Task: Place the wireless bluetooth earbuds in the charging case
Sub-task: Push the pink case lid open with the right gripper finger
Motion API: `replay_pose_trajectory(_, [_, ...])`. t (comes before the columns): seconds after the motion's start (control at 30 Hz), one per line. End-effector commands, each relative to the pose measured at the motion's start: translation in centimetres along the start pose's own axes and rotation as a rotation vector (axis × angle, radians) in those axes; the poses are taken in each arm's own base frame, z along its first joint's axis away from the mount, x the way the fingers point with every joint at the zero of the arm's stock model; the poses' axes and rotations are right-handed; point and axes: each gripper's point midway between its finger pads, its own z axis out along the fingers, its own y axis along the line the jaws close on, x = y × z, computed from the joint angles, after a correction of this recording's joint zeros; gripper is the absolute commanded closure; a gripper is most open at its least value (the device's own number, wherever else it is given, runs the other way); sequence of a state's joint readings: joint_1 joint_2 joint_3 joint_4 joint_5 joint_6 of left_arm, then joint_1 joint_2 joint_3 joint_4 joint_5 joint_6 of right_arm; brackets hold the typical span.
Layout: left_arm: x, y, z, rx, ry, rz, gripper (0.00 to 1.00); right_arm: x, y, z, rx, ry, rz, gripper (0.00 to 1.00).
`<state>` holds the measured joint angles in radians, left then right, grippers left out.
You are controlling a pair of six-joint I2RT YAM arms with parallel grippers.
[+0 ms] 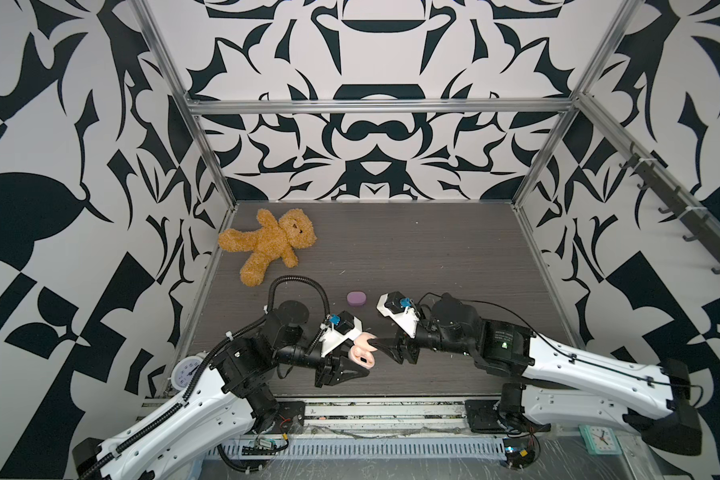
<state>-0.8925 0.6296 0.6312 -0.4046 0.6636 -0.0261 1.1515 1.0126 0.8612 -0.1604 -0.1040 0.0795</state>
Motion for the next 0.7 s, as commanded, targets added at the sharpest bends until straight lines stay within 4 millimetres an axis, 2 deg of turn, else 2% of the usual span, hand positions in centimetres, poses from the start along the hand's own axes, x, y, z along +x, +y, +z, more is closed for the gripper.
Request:
replay_pose_trajectory(0.0, [-0.2, -0.6, 0.0, 0.033, -0.008, 0.021, 1.00, -2.5, 0.9, -0.3, -0.045, -0.054, -0.024, 0.40])
replay_pose_trajectory(0.07, [-0.1, -0.6, 0.0, 0.033, -0.006, 0.019, 1.00, -2.6, 1.1, -0.1, -0.060, -0.046, -0.025, 0.47])
replay_pose_trajectory(0.43, [-0.1, -0.2, 0.1, 0.013, -0.006, 0.018, 1.00, -3.0, 2.0, -0.3, -0.112, -0.056, -0.037, 0.69])
replay_pose_trajectory(0.67, [-0.3, 0.4, 0.0, -0.027, -0.013, 0.024, 1.00, -3.0, 2.5, -0.4, -0.136, -0.050, -0.040, 0.78])
